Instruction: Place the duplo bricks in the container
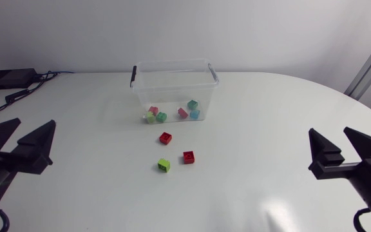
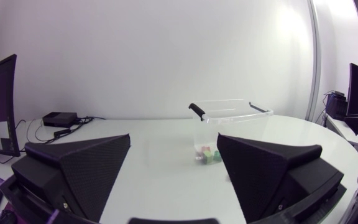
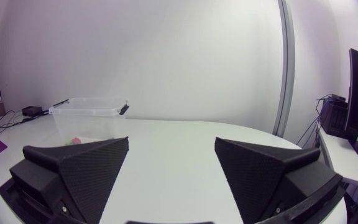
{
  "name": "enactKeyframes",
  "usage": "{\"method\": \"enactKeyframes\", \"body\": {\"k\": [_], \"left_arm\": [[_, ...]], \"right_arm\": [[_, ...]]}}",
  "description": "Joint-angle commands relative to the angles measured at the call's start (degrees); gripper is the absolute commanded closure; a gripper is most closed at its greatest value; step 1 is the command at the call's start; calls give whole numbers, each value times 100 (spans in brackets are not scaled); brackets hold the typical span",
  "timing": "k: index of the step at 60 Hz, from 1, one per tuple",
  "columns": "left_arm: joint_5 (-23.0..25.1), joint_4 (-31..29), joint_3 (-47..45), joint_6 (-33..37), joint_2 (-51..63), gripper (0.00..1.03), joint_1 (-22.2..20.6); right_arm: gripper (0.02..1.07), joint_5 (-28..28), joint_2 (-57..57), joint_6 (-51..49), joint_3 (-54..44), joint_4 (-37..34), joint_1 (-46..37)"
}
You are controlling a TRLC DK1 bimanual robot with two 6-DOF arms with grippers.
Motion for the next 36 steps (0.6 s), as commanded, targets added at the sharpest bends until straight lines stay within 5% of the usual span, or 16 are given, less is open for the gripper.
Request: {"method": "enactKeyframes", "body": {"k": [1, 19, 25, 36], "left_arm": [[-94, -190, 541, -247, 534, 8, -175], [-173, -2168, 2632, 307, 3443, 9, -843], [276, -2414, 3046, 315, 4216, 9, -940], [320, -2554, 3564, 184, 5623, 9, -1326]], "right_arm": [[7, -15, 404, -30, 332, -99, 72], [7, -24, 1688, -12, 1202, -442, 239], [7, -24, 2136, 120, 1457, -591, 248], [7, -32, 2382, 287, 1729, -802, 450]]}}
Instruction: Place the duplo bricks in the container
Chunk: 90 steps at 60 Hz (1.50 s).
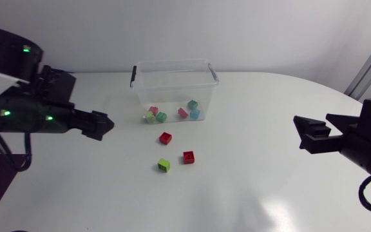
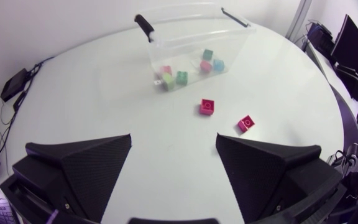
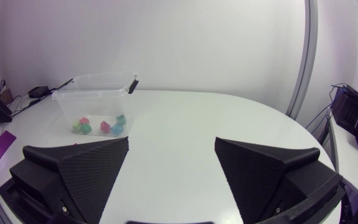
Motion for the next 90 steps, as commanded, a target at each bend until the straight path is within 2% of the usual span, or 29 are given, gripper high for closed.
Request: {"method": "enactKeyframes", "body": {"k": [1, 17, 32, 46, 62, 77, 90], "left_arm": [[51, -126, 321, -22, 712, 9, -157], [130, -117, 751, 40, 2197, 9, -579], [139, -109, 1138, 66, 3067, 9, -1185], [95, -126, 1534, 31, 3815, 9, -1546], [7, -170, 1780, -4, 4280, 10, -1801], [-143, -170, 1868, -31, 4676, 22, -1897], [-169, -91, 1859, -48, 4764, 48, -1924]], "right_arm": [[7, -6, 137, 182, 221, -116, 92], [7, -41, 770, 235, 476, -406, 355], [7, -103, 1658, 120, 1065, -1170, 558], [7, -771, 2159, -222, 1206, -1373, 584], [7, -806, 2976, -205, 1426, -1223, 637], [7, -797, 3161, -214, 1426, -1056, 760], [7, -797, 3328, -240, 1452, -951, 892]]}}
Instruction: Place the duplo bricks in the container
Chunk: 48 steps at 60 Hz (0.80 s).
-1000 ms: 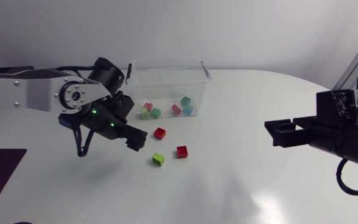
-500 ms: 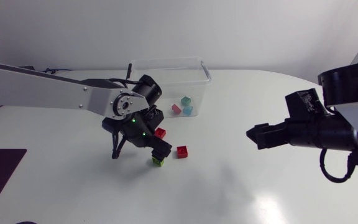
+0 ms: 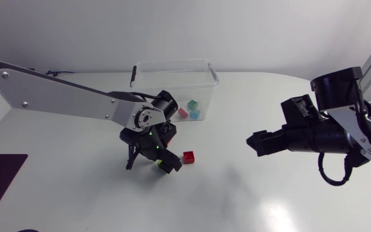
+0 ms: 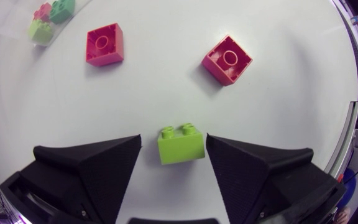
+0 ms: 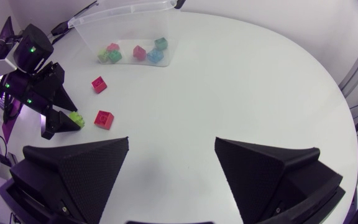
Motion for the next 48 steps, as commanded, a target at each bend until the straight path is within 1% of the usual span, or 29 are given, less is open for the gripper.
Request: {"method": "enactKeyframes", "body": {"k": [1, 2, 5, 7, 10, 14, 17, 29, 48], "left_arm": [[-34, 49, 117, -46, 124, 50, -42], [-25, 119, 90, -46, 115, 55, -42], [10, 260, 46, -55, 106, 64, -15], [116, 348, -6, -55, 88, 71, -15], [151, 401, -41, -55, 88, 77, -7], [151, 453, -121, -20, 36, 79, -33], [151, 515, -182, -11, -35, 83, -33], [151, 348, -261, 51, -263, 84, -24], [90, 75, -165, 165, -993, 84, 152]], "right_arm": [[7, -21, 146, -80, 158, 83, 96], [7, -21, 189, -80, 176, 92, 114], [7, -21, 269, -80, 220, 92, 157], [7, -21, 304, -80, 237, 110, 175], [7, -21, 374, -72, 272, 118, 201], [7, -12, 471, -72, 325, 136, 254], [7, 5, 550, -54, 369, 145, 272], [7, 75, 813, -19, 501, 171, 351], [7, 102, 901, 16, 483, 180, 421]]}}
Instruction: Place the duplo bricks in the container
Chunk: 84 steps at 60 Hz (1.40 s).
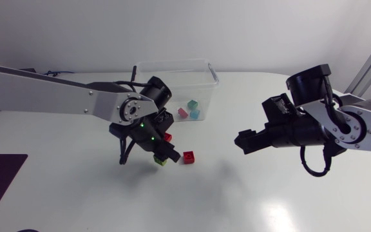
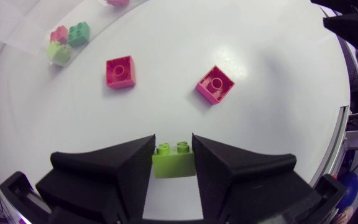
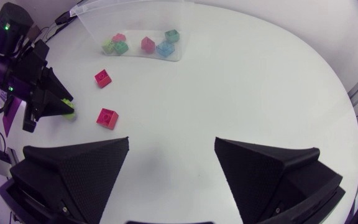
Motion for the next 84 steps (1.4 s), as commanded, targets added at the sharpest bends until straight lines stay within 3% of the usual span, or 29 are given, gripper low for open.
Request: {"method": "enactKeyframes", "body": {"k": [1, 16, 27, 49, 53, 55, 58, 61, 68, 76, 80, 84], "left_arm": [[-18, -137, 19, 75, -304, 85, 73], [-123, -532, 775, 198, -489, 84, 442], [-123, -550, 204, 242, -102, 84, 337], [-141, 39, -245, 207, 645, 82, 266], [-149, 57, -245, 198, 689, 77, 266], [-149, 48, -245, 198, 689, 68, 266], [-158, -5, -236, 189, 636, 46, 258], [-158, -75, -245, 189, 539, 41, 249], [-185, -233, -253, 181, 408, 35, 231], [-281, -260, -332, 163, 372, 35, 214], [-308, -260, -359, 146, 390, 36, 178], [-334, -260, -376, 110, 434, 45, 152]], "right_arm": [[7, 60, 73, 14, 90, 40, 63], [7, 69, 29, 32, 2, 40, 124], [7, 78, 3, -3, -77, 40, 124], [7, 78, -129, -12, -227, 31, 142], [7, 78, -147, -12, -235, 22, 142], [7, 78, -156, -12, -227, 22, 142], [7, 78, -156, -12, -235, 22, 142], [7, 78, -164, -12, -227, 22, 142], [7, 78, -164, -12, -227, 22, 142], [7, 78, -164, -12, -227, 22, 151], [7, 78, -164, -3, -235, 31, 151], [7, 78, -164, -3, -253, 22, 151]]}}
